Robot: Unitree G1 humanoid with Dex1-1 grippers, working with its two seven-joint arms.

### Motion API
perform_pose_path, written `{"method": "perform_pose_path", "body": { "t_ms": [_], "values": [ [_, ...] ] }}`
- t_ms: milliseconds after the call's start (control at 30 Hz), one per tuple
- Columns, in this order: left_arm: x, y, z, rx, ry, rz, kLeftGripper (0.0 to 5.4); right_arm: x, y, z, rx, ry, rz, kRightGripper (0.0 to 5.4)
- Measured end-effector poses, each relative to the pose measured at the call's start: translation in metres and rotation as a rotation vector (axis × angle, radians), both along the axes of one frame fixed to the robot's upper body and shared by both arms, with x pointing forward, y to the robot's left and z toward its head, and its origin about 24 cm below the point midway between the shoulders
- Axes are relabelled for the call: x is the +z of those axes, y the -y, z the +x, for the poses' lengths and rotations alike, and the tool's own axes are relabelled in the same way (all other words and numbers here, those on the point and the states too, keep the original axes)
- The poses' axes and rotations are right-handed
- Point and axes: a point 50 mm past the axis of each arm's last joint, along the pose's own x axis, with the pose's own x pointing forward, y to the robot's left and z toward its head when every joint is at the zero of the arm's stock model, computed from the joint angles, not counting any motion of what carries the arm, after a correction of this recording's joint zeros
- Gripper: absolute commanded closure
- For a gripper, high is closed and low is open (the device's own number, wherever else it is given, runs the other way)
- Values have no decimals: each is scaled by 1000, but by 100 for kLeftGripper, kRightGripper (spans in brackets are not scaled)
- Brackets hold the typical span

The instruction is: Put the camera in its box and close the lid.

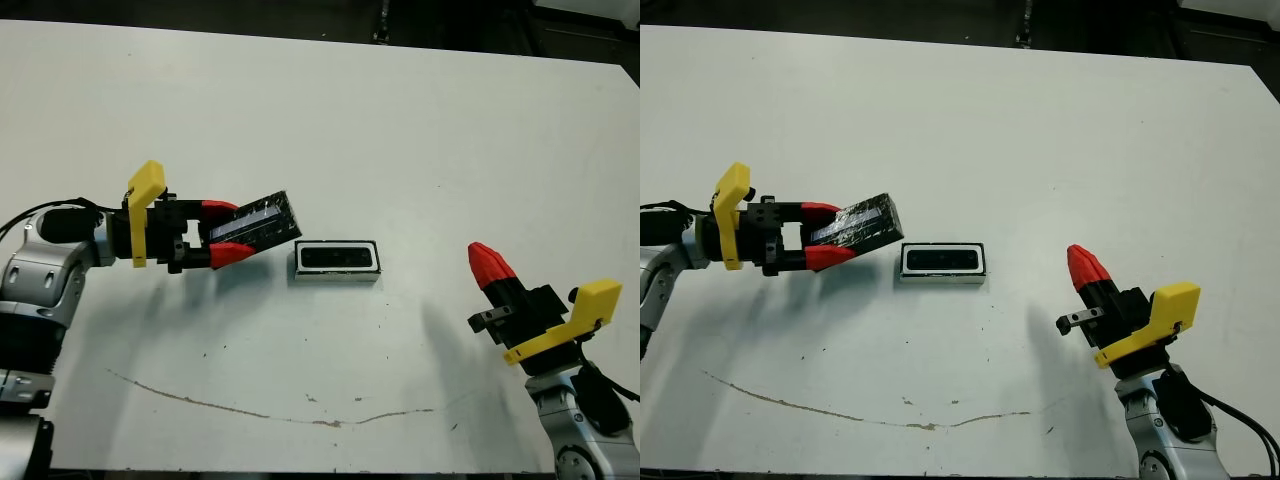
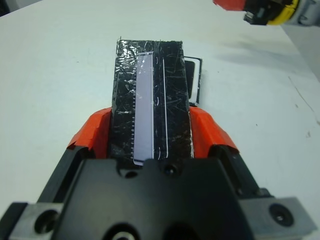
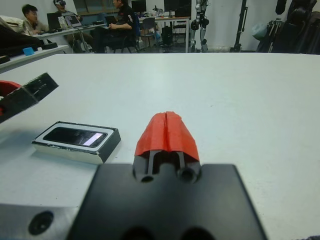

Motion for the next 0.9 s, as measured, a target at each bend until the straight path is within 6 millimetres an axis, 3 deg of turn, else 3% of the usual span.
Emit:
{"method": "perform_pose_path", "body": {
  "t_ms": [433, 900],
  "values": [
    [-10, 19, 4, -115, -98, 56, 225, 0, 0, 0, -1, 2, 2, 540],
    [-24, 38, 9, -169, -48, 93, 225, -1, 0, -1, -3, -3, 0, 540]
  ]
}}
